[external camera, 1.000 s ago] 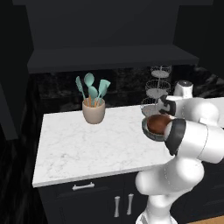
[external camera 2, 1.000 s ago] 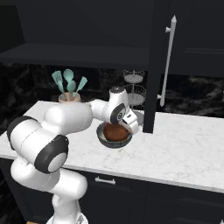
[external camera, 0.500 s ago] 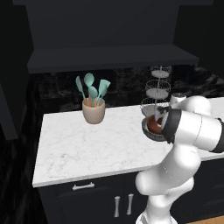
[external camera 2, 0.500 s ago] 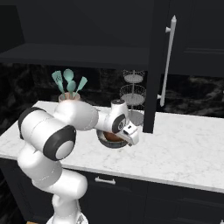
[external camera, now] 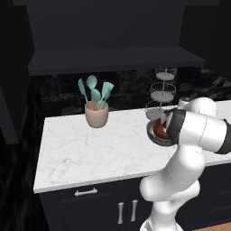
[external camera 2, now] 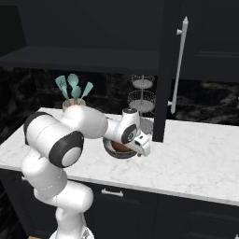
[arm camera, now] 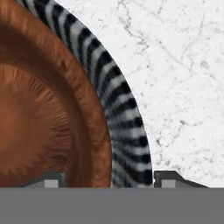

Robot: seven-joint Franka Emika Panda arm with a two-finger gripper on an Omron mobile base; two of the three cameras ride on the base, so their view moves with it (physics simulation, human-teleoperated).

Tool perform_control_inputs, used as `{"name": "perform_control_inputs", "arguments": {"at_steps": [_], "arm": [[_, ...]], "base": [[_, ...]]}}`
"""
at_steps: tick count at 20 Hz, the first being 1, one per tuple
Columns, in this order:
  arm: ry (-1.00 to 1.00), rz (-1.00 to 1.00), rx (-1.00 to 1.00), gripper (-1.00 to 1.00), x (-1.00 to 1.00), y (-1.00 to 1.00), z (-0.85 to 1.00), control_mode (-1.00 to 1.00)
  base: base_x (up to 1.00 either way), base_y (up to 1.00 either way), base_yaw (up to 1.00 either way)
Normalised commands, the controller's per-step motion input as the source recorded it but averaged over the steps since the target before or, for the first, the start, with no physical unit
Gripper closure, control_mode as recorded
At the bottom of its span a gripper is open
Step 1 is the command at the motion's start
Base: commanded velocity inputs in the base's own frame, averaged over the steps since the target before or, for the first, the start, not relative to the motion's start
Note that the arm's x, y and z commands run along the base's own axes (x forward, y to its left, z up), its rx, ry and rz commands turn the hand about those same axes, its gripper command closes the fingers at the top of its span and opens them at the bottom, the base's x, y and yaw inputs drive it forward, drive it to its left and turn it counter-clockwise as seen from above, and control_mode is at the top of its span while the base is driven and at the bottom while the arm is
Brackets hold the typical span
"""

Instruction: Pick up the bowls on the counter and stack them on top of one another in the open cabinet. Place the smaller bowl on top of the larger bowl.

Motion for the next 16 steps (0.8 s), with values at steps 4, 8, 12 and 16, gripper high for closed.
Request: {"name": "perform_control_inputs", "arguments": {"at_steps": [4,8,12,16], "arm": [[0.00,0.00,0.00,1.00,-0.01,0.00,0.01,-1.00],[-0.06,0.00,0.00,1.00,-0.16,0.00,0.32,-1.00],[-0.22,0.00,0.01,1.00,-0.67,0.17,0.91,-1.00],[-0.24,0.00,0.00,1.00,-0.76,0.24,1.00,-1.00]], "base": [[0.00,0.00,0.00],[0.00,0.00,0.00],[0.00,0.00,0.00],[0.00,0.00,0.00]]}}
